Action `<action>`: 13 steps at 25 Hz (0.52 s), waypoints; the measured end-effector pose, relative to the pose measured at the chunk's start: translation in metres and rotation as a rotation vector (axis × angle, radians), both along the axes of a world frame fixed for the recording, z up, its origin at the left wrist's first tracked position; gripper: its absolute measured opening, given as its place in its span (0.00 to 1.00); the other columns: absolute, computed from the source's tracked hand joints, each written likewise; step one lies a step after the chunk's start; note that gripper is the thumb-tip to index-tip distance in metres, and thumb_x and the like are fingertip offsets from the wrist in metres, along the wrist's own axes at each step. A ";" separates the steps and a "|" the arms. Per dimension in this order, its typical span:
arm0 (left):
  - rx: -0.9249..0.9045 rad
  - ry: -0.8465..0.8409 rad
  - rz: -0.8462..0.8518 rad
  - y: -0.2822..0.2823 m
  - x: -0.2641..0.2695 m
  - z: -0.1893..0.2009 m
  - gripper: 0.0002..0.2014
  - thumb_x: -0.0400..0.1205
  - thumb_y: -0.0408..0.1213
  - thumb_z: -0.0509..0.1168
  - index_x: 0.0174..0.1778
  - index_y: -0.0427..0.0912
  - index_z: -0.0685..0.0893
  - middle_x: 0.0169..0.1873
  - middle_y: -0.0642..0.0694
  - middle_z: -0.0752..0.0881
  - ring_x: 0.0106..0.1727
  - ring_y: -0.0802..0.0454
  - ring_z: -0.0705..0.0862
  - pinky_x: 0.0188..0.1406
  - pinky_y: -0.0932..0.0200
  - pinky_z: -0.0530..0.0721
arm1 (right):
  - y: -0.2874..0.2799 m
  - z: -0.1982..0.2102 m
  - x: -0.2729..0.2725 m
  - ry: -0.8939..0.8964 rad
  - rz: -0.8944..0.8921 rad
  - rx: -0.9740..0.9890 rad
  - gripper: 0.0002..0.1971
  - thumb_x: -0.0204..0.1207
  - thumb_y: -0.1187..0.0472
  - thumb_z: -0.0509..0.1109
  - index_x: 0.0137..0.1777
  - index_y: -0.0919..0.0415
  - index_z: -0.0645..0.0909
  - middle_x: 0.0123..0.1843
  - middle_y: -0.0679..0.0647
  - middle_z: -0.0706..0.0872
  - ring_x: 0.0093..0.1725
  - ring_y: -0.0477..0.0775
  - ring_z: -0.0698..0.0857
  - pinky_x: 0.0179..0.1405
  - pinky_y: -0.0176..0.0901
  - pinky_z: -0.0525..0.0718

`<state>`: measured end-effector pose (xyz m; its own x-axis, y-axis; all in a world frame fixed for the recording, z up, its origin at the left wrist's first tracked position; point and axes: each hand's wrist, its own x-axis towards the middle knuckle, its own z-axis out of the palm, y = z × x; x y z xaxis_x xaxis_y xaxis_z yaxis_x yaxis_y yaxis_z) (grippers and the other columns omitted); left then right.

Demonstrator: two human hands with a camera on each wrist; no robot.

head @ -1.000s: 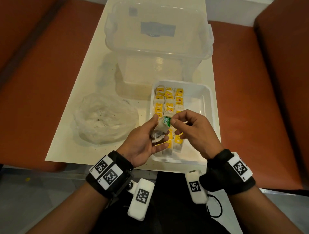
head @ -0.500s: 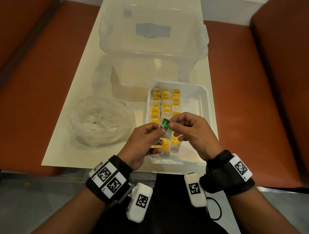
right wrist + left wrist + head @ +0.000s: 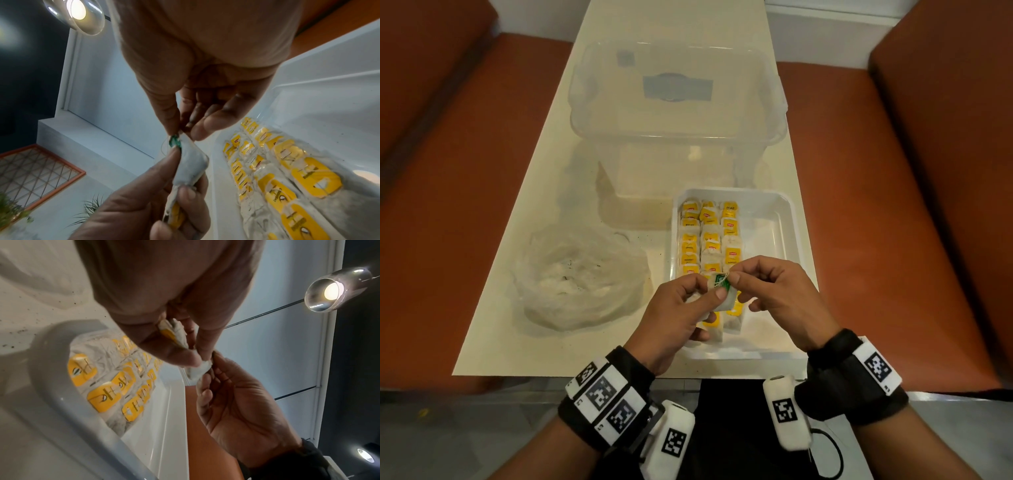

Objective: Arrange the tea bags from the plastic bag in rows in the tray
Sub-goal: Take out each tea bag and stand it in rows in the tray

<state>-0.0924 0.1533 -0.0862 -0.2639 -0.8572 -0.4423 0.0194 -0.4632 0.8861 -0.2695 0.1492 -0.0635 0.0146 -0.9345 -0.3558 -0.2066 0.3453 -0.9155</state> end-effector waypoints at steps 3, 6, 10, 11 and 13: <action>-0.041 -0.022 -0.001 -0.001 -0.001 0.000 0.13 0.80 0.41 0.74 0.30 0.52 0.84 0.34 0.54 0.86 0.35 0.54 0.82 0.26 0.59 0.81 | 0.001 -0.002 0.001 -0.030 -0.030 0.030 0.04 0.81 0.59 0.74 0.47 0.58 0.89 0.34 0.47 0.89 0.33 0.46 0.83 0.32 0.38 0.80; -0.063 -0.052 0.020 -0.002 -0.002 0.000 0.12 0.80 0.41 0.74 0.32 0.48 0.82 0.34 0.53 0.86 0.34 0.55 0.82 0.26 0.59 0.81 | 0.001 -0.002 0.001 -0.003 0.000 0.014 0.03 0.79 0.58 0.75 0.49 0.56 0.90 0.36 0.51 0.89 0.34 0.45 0.84 0.31 0.36 0.80; -0.028 -0.031 0.012 -0.003 -0.001 -0.002 0.09 0.78 0.41 0.76 0.33 0.50 0.85 0.38 0.48 0.87 0.33 0.55 0.82 0.27 0.58 0.82 | 0.001 -0.004 -0.002 -0.062 -0.014 0.055 0.03 0.79 0.62 0.75 0.48 0.59 0.90 0.37 0.52 0.90 0.35 0.47 0.86 0.32 0.37 0.81; 0.002 -0.008 0.003 -0.004 0.000 -0.003 0.06 0.77 0.41 0.77 0.35 0.50 0.87 0.40 0.49 0.88 0.35 0.55 0.82 0.29 0.58 0.83 | 0.001 -0.004 -0.003 -0.092 -0.030 0.071 0.03 0.80 0.63 0.74 0.49 0.60 0.90 0.37 0.51 0.91 0.36 0.47 0.87 0.32 0.37 0.82; 0.082 0.048 0.007 -0.005 0.002 -0.004 0.07 0.76 0.39 0.77 0.48 0.47 0.89 0.46 0.51 0.89 0.38 0.55 0.85 0.35 0.58 0.85 | 0.000 -0.004 -0.007 -0.092 -0.054 0.069 0.03 0.80 0.63 0.73 0.50 0.59 0.88 0.38 0.52 0.92 0.36 0.48 0.88 0.32 0.38 0.83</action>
<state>-0.0906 0.1486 -0.0906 -0.2810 -0.8204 -0.4980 0.0645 -0.5339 0.8431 -0.2761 0.1495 -0.0675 0.0006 -0.9080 -0.4190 -0.1018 0.4168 -0.9033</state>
